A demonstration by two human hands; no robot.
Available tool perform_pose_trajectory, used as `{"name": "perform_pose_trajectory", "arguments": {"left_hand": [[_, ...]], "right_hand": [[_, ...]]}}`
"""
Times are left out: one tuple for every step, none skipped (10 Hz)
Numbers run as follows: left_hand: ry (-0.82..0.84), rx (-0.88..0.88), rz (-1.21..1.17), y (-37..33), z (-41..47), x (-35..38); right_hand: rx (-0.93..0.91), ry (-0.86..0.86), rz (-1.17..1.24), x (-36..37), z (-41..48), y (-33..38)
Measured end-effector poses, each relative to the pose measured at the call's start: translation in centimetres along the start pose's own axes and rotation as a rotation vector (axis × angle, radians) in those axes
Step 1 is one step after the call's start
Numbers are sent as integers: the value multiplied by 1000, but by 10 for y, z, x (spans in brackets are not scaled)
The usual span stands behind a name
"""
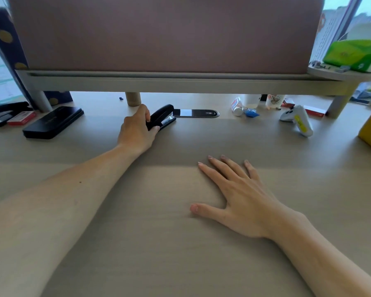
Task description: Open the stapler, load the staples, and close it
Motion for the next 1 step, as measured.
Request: {"name": "perform_pose_trajectory", "arguments": {"left_hand": [[-30,78,3,-5,-2,-11]], "right_hand": [[-9,6,-12,-4,-1,3]]}}
Point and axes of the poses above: each hand's wrist, its own z-axis towards the middle knuckle, its own x-axis out of the palm, y = z × x, the point moved 2 cm from there along z, towards the middle knuckle, and after that the axes turned 15 degrees about -y, right-handed, at the moved point
